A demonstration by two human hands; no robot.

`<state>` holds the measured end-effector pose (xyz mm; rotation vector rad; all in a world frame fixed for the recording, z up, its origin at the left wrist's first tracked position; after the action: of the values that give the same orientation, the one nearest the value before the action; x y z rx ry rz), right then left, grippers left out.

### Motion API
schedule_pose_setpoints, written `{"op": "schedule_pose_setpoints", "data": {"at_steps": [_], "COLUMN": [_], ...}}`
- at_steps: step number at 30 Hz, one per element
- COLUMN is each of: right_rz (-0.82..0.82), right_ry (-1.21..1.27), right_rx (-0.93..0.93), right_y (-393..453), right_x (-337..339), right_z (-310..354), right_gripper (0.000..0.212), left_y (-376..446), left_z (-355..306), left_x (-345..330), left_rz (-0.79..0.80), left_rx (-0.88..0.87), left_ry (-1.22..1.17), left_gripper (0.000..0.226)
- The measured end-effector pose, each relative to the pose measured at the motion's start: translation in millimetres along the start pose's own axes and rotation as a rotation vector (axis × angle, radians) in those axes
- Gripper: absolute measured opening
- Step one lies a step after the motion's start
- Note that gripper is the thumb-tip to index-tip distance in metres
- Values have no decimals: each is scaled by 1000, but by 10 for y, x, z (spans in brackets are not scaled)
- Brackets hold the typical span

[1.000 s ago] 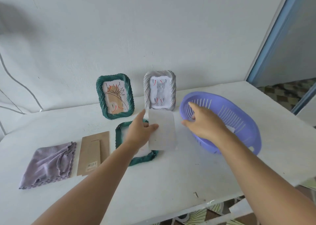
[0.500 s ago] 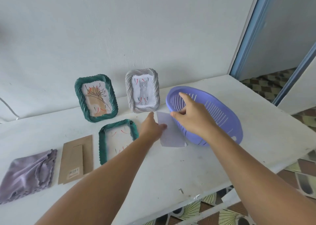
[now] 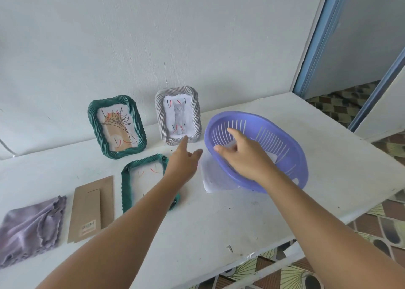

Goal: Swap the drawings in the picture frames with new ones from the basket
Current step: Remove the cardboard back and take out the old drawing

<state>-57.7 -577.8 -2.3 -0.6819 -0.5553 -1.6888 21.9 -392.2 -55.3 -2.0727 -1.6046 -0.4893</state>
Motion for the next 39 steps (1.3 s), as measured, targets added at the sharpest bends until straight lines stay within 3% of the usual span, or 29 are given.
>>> {"op": "schedule_pose_setpoints", "data": {"at_steps": [5, 12, 17, 31, 39], "right_rz": [10, 165, 143, 64, -149], "right_ry": [-150, -454, -612, -436, -229], "right_rx": [-33, -148, -142, -195, -23], "right_y": [167, 270, 289, 361, 342], "right_x": [266, 272, 248, 311, 535], "right_z": [-146, -461, -508, -676, -325], "right_gripper": [59, 39, 46, 58, 55], "left_y": [-149, -195, -199, -207, -201], "left_z": [-282, -399, -292, -312, -388], "left_x": [-28, -154, -146, -156, -179], "left_rz": [94, 171, 190, 189, 191], "left_rx": [-60, -96, -68, -60, -69], "left_ry": [-105, -90, -157, -146, -126], "left_gripper": [77, 77, 78, 81, 78]}}
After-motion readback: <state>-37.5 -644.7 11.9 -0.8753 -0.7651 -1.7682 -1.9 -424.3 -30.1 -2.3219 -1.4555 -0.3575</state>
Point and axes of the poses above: each hand's wrist, its own y-axis towards the middle knuckle, its own x-axis out of the back of the hand, z = x × y, the point moved 9 cm from there along y, towards the middle knuckle, and after that the axes turned 3 degrees about z, right-handed, at the moved point
